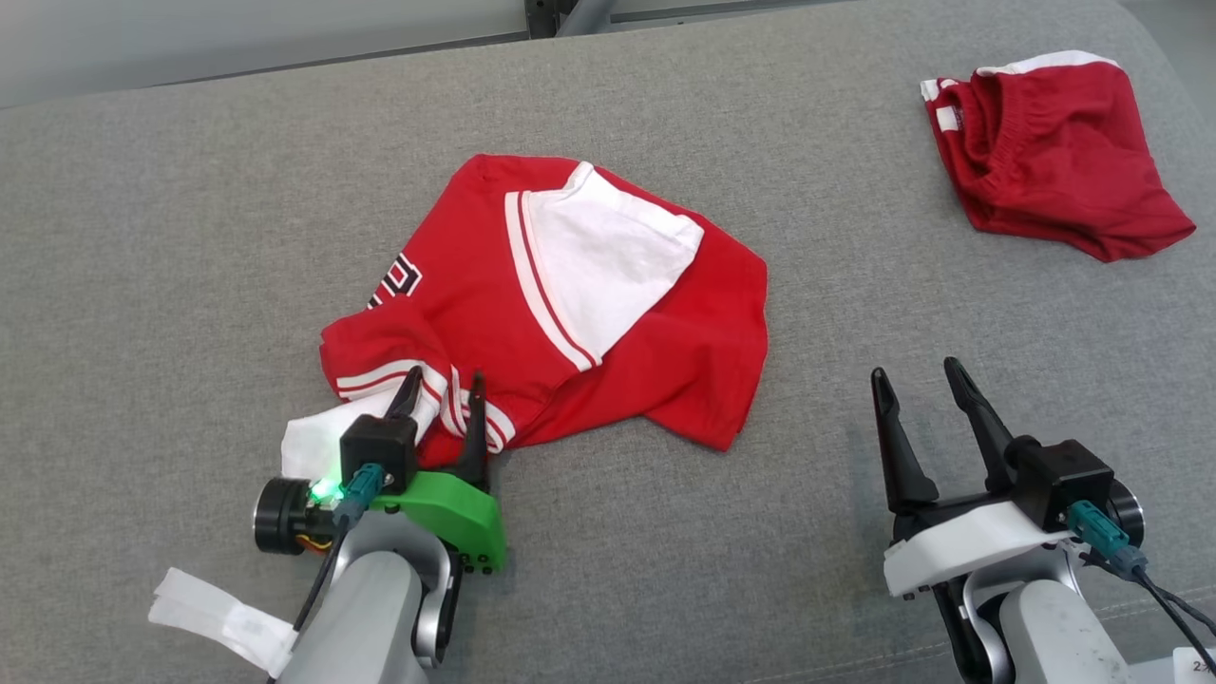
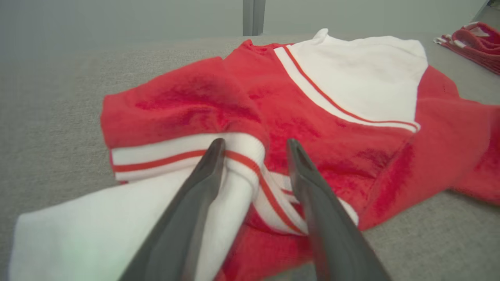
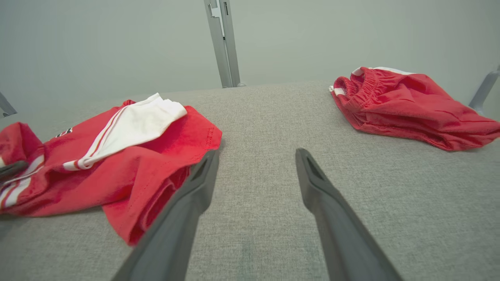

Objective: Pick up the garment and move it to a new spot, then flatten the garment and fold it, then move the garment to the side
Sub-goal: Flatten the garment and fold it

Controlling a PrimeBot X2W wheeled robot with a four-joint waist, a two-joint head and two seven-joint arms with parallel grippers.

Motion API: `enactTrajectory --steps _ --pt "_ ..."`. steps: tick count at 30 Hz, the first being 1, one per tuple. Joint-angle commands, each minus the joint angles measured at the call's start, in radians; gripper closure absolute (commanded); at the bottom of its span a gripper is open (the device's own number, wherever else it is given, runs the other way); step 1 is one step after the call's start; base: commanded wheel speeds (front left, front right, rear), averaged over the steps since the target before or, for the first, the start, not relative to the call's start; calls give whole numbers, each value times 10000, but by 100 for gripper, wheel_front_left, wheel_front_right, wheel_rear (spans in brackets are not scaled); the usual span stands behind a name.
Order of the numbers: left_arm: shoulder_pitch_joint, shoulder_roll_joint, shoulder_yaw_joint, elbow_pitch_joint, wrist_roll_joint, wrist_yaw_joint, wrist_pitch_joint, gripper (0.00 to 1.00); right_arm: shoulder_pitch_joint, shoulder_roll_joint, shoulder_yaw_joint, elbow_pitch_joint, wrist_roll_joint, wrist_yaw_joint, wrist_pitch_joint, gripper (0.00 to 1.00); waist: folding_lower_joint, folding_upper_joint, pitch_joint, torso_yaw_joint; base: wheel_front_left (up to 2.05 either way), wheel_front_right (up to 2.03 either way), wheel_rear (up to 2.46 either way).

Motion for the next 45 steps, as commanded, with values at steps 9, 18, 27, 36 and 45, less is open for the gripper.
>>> enactTrajectory --steps 9,18,27,36,45 --pt "561 30 -479 -1601 -340 98 -36 0 79 -15 -83 -49 67 -18 -42 0 0 16 -233 709 0 0 0" --pt "2047 217 233 -3108 -476 329 -26 0 212 -17 -137 12 79 -18 -43 0 0 16 -542 1420 0 0 0" --pt "2509 198 -161 -2695 -1009 -326 437 0 126 -20 -36 61 81 -18 -43 0 0 16 -526 1420 0 0 0" --pt "2531 138 -280 -2356 -1402 -191 964 71 105 -18 -112 55 30 -18 -43 0 0 16 -469 1185 0 0 0" --pt "2415 131 -328 -2239 -1638 -315 972 100 134 -17 -205 24 54 -18 -43 0 0 16 -477 1373 0 0 0"
